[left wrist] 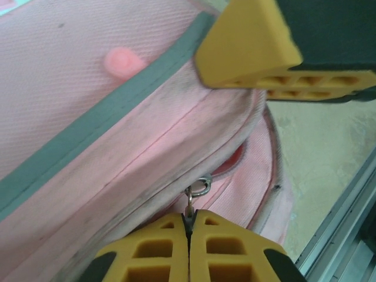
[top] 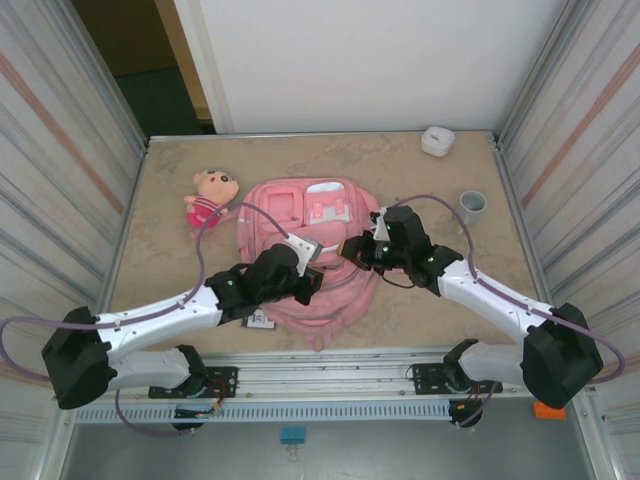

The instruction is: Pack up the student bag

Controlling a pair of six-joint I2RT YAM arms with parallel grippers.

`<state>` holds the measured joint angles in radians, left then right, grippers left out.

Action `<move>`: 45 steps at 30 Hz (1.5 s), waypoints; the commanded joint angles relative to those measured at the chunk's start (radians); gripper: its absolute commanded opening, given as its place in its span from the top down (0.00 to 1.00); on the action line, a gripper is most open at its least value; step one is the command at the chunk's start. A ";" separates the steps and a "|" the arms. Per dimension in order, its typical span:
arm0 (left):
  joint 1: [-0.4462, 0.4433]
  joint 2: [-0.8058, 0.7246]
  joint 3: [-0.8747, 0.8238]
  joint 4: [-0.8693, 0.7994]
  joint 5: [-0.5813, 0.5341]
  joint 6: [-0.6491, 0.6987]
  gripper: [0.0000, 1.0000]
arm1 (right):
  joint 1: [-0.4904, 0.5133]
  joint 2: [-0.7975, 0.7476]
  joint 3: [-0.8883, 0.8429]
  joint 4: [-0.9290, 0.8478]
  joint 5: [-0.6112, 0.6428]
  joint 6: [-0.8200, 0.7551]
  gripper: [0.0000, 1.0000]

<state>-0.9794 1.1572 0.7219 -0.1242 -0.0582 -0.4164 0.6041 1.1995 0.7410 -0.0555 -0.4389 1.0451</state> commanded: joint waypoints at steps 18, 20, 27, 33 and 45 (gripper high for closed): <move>0.177 -0.244 -0.103 -0.073 0.124 0.184 1.00 | 0.024 -0.336 0.005 -0.192 0.224 -0.944 0.27; 0.177 -0.231 -0.091 -0.061 0.166 0.196 1.00 | 0.126 -0.302 0.000 -0.159 0.273 -1.099 0.26; 0.177 -0.249 -0.095 -0.032 0.197 0.190 1.00 | 0.258 0.002 0.124 -0.126 0.292 -1.350 0.27; 0.179 -0.273 -0.093 -0.063 0.186 0.205 1.00 | 0.261 0.172 0.197 -0.082 0.268 -1.417 0.33; 0.395 -0.238 -0.096 -0.164 0.030 0.206 1.00 | 0.151 0.066 0.209 -0.254 -0.014 -1.502 1.00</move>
<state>-0.6704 0.9119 0.6048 -0.2710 0.0193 -0.2272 0.8013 1.3388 0.9222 -0.2077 -0.3241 -0.4137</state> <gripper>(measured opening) 0.042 0.086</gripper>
